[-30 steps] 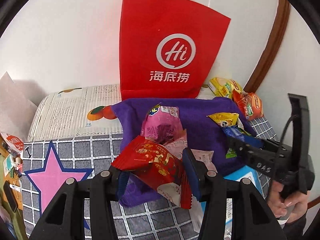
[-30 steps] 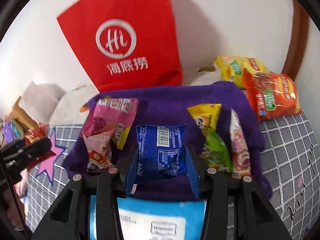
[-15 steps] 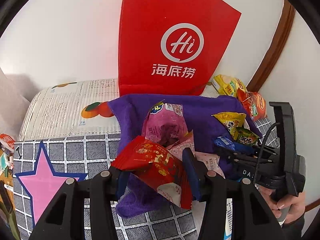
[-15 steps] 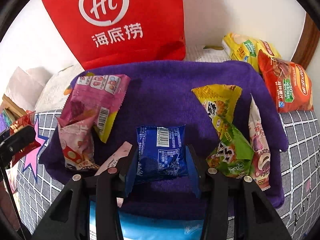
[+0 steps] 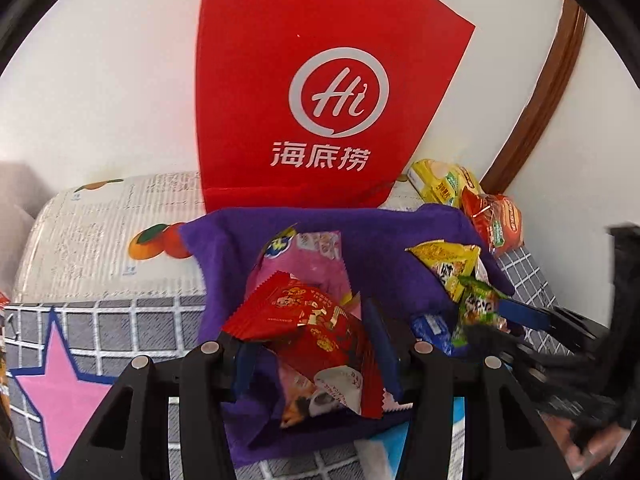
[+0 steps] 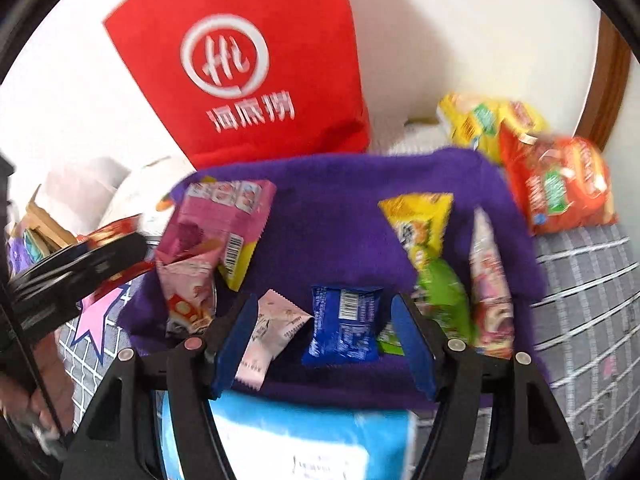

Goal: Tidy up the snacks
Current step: 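Carry both packets onto the purple towel and open both tools to release them, then grasp the white printed packet with the right tool while the left tool grasps the pink peach candy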

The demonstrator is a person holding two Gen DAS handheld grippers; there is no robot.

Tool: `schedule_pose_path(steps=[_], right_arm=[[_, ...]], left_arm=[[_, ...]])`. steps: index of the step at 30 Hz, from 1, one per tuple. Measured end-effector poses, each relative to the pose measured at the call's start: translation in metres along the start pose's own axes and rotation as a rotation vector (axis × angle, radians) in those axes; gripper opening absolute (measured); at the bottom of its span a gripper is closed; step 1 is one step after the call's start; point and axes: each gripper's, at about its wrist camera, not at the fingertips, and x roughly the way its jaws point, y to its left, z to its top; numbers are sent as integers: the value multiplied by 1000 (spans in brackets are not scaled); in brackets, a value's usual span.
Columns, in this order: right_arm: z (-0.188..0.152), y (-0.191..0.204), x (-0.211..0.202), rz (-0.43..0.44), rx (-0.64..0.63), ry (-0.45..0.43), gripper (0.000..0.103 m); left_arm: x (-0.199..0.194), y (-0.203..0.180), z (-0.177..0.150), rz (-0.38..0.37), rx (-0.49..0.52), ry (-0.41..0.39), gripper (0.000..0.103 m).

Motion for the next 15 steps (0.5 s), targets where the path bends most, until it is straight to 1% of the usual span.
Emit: schedule_pose_path(steps=[3, 7, 10, 11, 12, 13, 15], right_arm=[[-9, -7, -23, -17, -24, -45, 69], [-22, -21, -40, -18, -12, -60, 69], [-31, -28, -45, -26, 0, -54, 69], [-34, -29, -47, -28, 2, -51, 69], [-38, -29, -46, -29, 3, -48, 69], [-42, -30, -48, -30, 4, -46, 69], [-51, -31, -52, -29, 7, -45, 69]], left_arm=[[11, -2, 1, -23, -24, 9, 48], [24, -5, 2, -31, -43, 20, 49], [30, -6, 1, -59, -61, 29, 50], [29, -4, 1, -93, -72, 23, 52], [28, -3, 0, -117, -85, 19, 61], [26, -2, 0, -123, -101, 16, 70], [21, -2, 0, -105, -101, 8, 70]])
